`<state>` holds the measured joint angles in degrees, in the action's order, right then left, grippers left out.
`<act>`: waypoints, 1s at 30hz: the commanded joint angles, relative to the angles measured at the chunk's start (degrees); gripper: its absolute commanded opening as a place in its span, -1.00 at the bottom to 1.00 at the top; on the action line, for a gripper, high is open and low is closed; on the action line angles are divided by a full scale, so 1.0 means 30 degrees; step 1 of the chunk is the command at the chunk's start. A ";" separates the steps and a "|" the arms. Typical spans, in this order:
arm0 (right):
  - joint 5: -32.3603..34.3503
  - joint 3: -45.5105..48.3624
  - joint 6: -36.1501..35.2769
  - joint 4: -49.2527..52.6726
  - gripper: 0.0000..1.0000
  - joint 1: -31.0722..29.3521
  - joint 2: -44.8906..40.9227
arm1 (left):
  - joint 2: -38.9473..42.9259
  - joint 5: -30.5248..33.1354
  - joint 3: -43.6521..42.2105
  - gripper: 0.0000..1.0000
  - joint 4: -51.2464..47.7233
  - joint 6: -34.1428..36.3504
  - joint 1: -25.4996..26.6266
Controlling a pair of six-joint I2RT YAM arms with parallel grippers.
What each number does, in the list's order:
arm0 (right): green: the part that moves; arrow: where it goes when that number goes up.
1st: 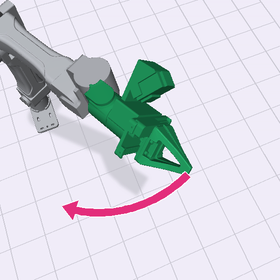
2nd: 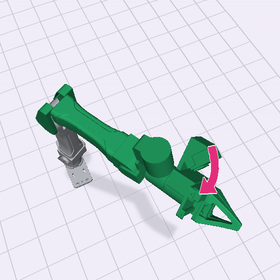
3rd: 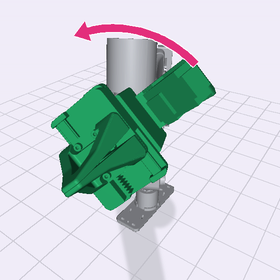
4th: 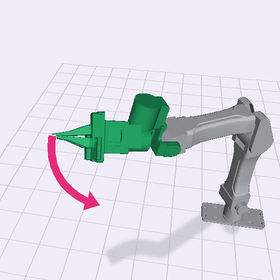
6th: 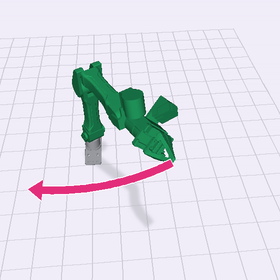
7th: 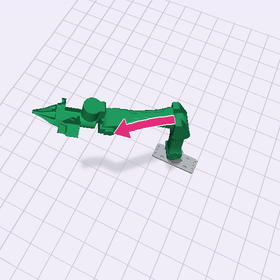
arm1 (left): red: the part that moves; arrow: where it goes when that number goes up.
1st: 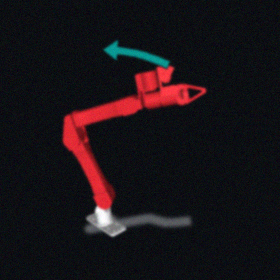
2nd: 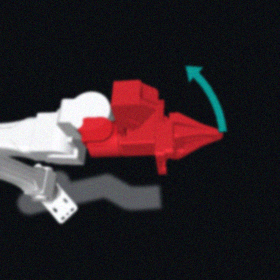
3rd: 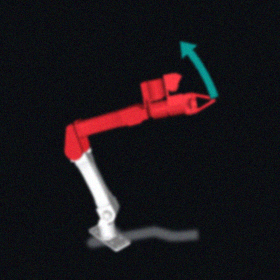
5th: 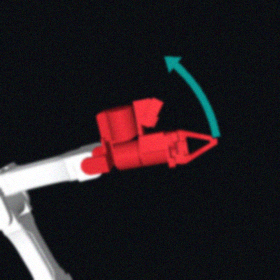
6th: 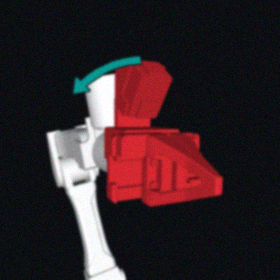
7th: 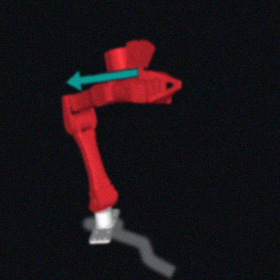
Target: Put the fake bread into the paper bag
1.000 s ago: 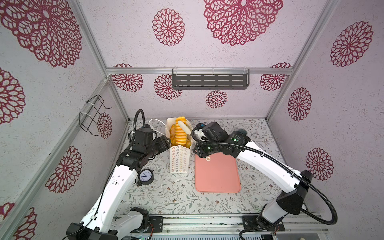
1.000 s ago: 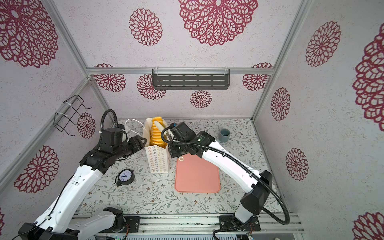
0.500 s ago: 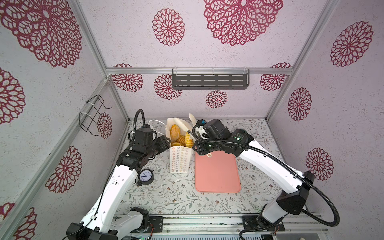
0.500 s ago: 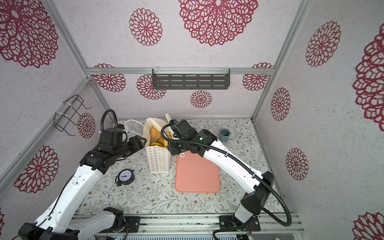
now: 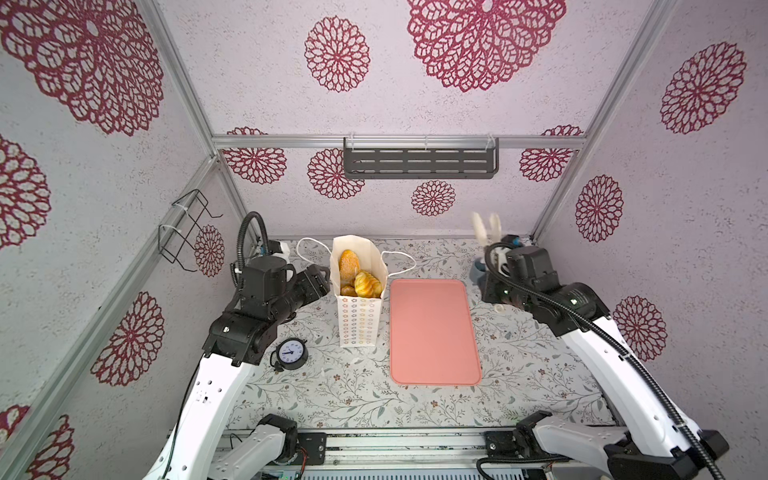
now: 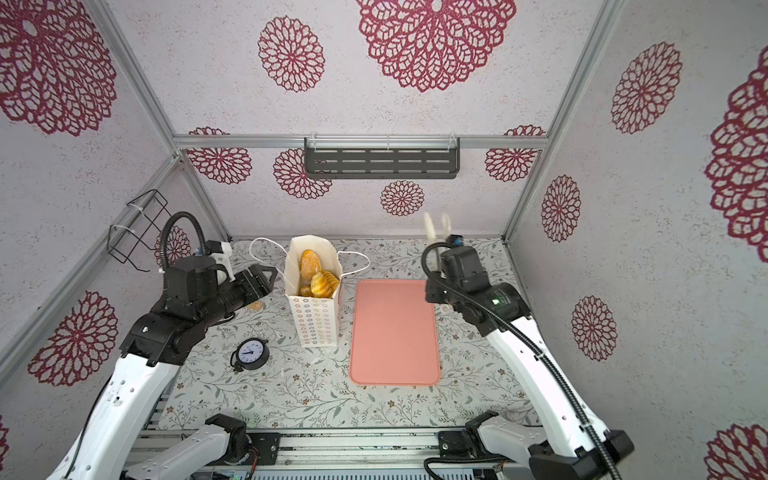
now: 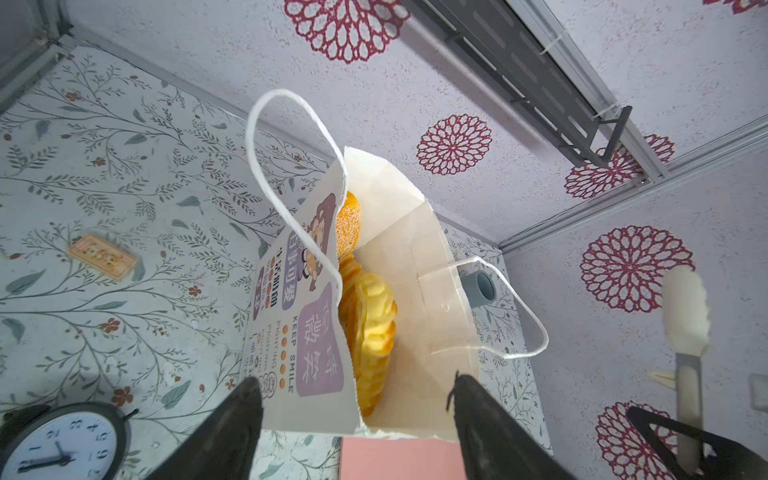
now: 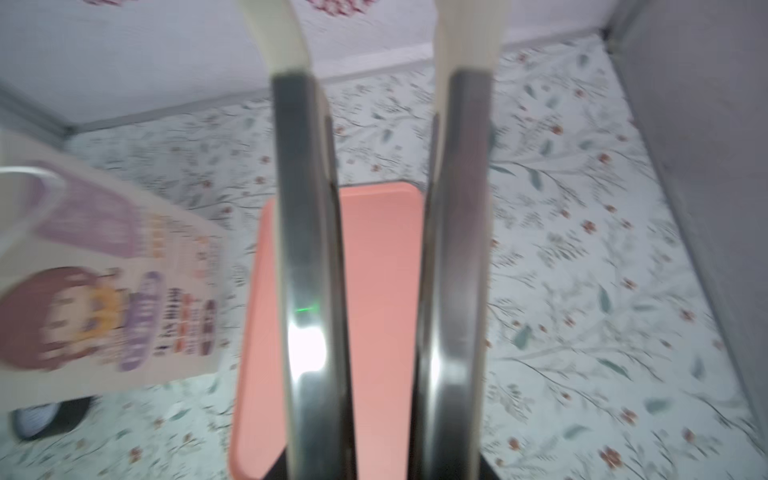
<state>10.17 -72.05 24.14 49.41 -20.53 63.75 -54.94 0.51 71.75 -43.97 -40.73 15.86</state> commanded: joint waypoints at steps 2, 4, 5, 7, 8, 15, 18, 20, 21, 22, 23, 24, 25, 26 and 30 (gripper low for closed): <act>-0.0788 0.4201 -0.0311 -0.0894 -0.40 0.2335 0.0378 | 0.0791 0.0868 -0.1359 0.58 -0.0309 0.0310 -0.0451; -0.1397 0.5602 -0.0370 -0.1978 -0.40 0.3298 0.0800 | 0.1238 0.0822 -0.2224 0.60 -0.0074 0.0095 -0.0662; -0.1642 0.6127 -0.0384 -0.2432 -0.40 0.3765 0.1170 | 0.1521 0.0766 -0.2711 0.61 0.0101 -0.0041 -0.0813; -0.1863 0.6657 -0.0614 -0.3091 -0.40 0.4268 0.1927 | 0.1985 0.0494 -0.3606 0.62 0.0519 -0.0312 -0.1043; -0.1711 0.6905 -0.0758 -0.3433 -0.39 0.4478 0.2380 | 0.2203 0.0360 -0.4053 0.64 0.0726 -0.0427 -0.1149; -0.1982 0.7400 -0.1128 -0.4510 -0.36 0.5941 0.4998 | 0.3209 -0.0113 -0.6007 0.68 0.1367 -0.0892 -0.1503; -0.1699 0.7428 -0.1219 -0.4690 -0.31 0.6510 0.5732 | 0.3429 -0.0251 -0.6382 0.70 0.1486 -0.0955 -0.1698; -0.1835 0.7484 -0.1213 -0.4818 -0.26 0.6819 0.6073 | 0.3459 -0.0350 -0.6476 0.72 0.1473 -0.0925 -0.1798; -0.1925 0.7586 -0.1220 -0.4916 -0.20 0.6885 0.6139 | 0.3486 -0.0375 -0.6509 0.73 0.1473 -0.0925 -0.1859; -0.2112 0.7689 -0.1199 -0.5080 -0.13 0.6987 0.6227 | 0.3514 -0.0347 -0.6567 0.75 0.1485 -0.0938 -0.1911; -0.2293 0.7806 -0.1163 -0.5223 -0.08 0.7075 0.6325 | 0.3518 -0.0347 -0.6600 0.77 0.1481 -0.0926 -0.1973; -0.2418 0.7866 -0.1127 -0.5298 -0.02 0.7157 0.6421 | 0.3489 -0.0373 -0.6603 0.79 0.1474 -0.0911 -0.2044; -0.2497 0.7874 -0.1050 -0.5335 0.04 0.7240 0.6516 | 0.3459 -0.0405 -0.6558 0.81 0.1444 -0.0874 -0.2117; -0.2569 0.7901 -0.1016 -0.5365 0.11 0.7282 0.6604 | 0.3430 -0.0424 -0.6488 0.84 0.1377 -0.0841 -0.2203; -0.2593 0.7952 -0.0884 -0.5428 0.37 0.7543 0.6613 | 0.3371 -0.0578 -0.6396 0.91 0.1329 -0.0848 -0.2378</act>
<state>2.68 -47.97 21.30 34.04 1.48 83.90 -44.99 -0.71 52.36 -41.21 -43.16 9.39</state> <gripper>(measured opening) 0.674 0.951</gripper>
